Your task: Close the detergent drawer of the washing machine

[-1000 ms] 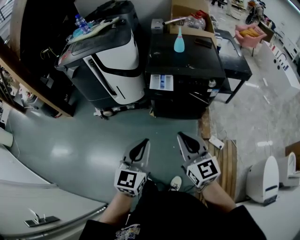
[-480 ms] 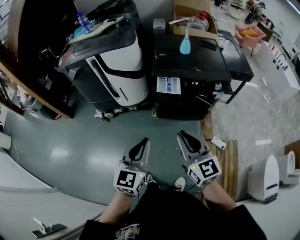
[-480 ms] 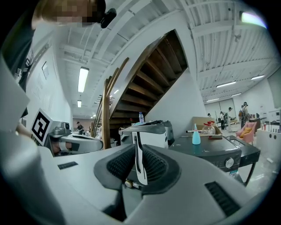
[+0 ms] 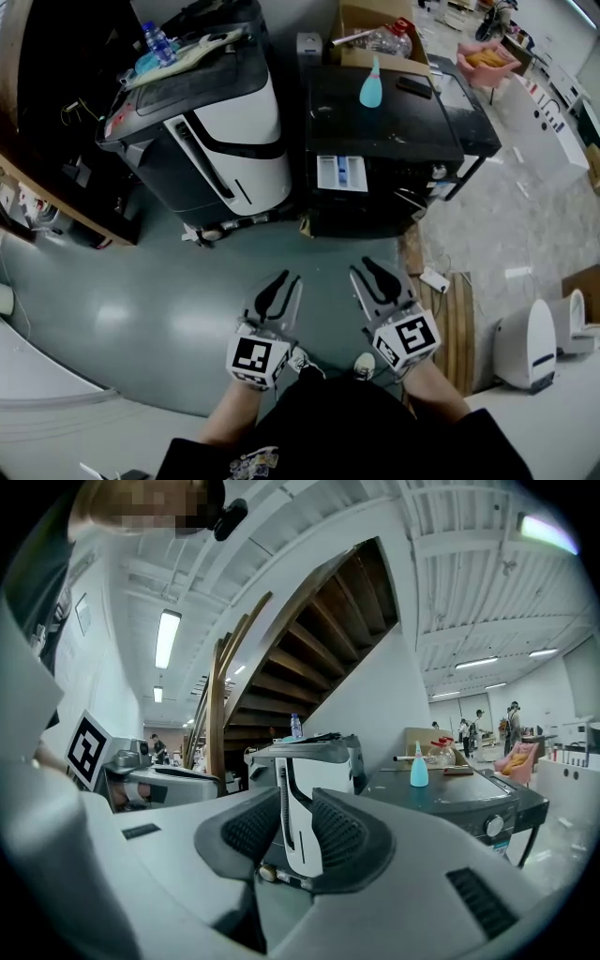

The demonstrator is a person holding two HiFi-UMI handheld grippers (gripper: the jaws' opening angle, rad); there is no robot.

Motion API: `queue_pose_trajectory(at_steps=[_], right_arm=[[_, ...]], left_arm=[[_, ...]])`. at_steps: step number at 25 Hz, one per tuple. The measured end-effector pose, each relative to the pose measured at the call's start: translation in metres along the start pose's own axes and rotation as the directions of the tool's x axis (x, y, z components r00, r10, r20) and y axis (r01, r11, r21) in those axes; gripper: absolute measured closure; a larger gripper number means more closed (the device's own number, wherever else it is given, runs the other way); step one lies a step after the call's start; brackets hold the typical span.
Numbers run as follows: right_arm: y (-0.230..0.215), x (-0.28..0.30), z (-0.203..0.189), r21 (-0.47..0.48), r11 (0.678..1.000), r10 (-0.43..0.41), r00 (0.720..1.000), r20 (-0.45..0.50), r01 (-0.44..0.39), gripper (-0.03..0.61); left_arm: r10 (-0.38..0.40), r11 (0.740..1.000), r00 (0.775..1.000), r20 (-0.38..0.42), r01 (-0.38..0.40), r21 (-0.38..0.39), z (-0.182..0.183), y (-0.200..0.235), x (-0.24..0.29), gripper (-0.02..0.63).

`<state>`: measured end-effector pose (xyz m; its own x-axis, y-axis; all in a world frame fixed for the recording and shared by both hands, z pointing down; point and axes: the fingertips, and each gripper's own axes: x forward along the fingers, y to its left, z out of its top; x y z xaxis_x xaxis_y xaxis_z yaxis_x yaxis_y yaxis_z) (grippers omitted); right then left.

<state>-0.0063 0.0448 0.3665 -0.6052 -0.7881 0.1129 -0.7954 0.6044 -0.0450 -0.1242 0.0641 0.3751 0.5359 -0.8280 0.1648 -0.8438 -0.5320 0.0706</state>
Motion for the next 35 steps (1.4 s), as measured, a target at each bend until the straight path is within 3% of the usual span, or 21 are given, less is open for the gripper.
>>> queue_pose_trajectory(at_steps=[7,12,19,26,35], right_arm=[[0.011,0.034,-0.002,-0.011,0.999,-0.032,0.999,0.009,0.033,0.445],[0.018,0.054,-0.006,-0.014,0.998,-0.068,0.998,0.005,0.068,0.409],[0.028,0.080,-0.007,-0.024,0.994,-0.102,0.995,0.013,0.103,0.356],[0.038,0.089,-0.009,-0.039,0.994,-0.106,0.994,-0.012,0.105,0.310],[0.018,0.101,-0.015,-0.033,0.993,-0.114,0.993,-0.014,0.113,0.262]], left_arm=[[-0.056,0.998,0.998,0.018,0.056,0.015,-0.007,0.032,0.002,0.506],[-0.091,0.996,0.995,-0.034,0.091,0.008,-0.009,0.049,-0.001,0.477],[-0.124,0.992,0.992,-0.026,0.125,0.028,-0.007,0.065,-0.006,0.417],[-0.146,0.989,0.989,-0.009,0.146,0.031,-0.009,0.067,-0.005,0.382],[-0.159,0.987,0.987,-0.013,0.160,0.027,-0.013,0.061,0.011,0.373]])
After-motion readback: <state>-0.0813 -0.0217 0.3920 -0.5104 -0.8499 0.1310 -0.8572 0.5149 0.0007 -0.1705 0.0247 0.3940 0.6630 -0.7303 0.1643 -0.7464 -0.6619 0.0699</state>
